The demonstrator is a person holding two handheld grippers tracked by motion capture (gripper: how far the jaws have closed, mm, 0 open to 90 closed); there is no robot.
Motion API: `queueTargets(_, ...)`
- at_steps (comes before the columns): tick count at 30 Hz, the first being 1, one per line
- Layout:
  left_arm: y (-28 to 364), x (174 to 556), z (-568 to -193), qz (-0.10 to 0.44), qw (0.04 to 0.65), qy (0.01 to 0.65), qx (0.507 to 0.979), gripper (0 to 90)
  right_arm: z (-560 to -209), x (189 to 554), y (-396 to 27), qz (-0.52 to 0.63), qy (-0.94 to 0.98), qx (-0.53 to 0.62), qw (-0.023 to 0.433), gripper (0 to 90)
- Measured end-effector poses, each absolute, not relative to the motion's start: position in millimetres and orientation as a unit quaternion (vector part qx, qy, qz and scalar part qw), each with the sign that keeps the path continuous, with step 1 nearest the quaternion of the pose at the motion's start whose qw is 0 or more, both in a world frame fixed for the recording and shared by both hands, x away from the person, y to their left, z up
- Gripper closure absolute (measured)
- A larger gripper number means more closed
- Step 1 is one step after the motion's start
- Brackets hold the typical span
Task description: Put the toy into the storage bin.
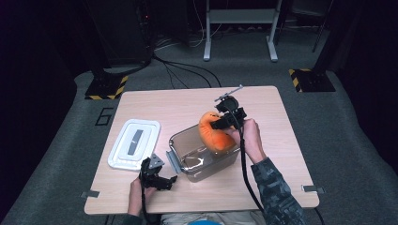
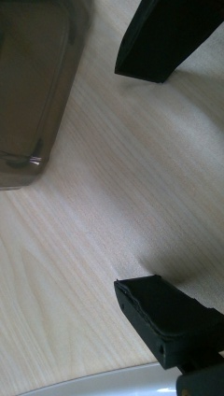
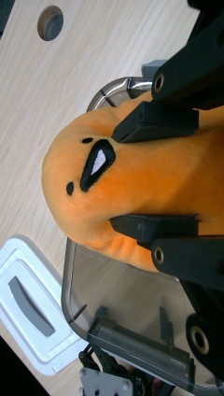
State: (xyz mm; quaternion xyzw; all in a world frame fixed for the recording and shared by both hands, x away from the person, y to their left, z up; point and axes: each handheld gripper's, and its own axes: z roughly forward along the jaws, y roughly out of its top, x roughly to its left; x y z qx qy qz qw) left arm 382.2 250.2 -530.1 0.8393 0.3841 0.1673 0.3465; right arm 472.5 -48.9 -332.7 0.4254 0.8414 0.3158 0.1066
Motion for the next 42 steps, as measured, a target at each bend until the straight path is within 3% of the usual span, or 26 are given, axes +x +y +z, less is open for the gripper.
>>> queueTargets(22, 250, 382, -530, 0.169, 0.348, 0.386, 0.837, 0.3, -368, 477, -65, 0.321, 0.822, 0.467, 0.062, 54.2)
queueTargets(34, 250, 382, -531, 0.17, 0.349, 0.387, 0.836, 0.3, -396, 485, -64, 0.294, 0.831, 0.469, 0.047, 41.7)
queueTargets(39, 250, 382, -530, 0.17, 0.348, 0.386, 0.838, 0.3, -400, 487, -60, 0.272, 0.839, 0.466, 0.067, 30.4)
queueTargets(42, 250, 382, -530, 0.17, 0.348, 0.385, 0.838, 0.3, -397, 485, -61, 0.277, 0.839, 0.461, 0.075, 30.9)
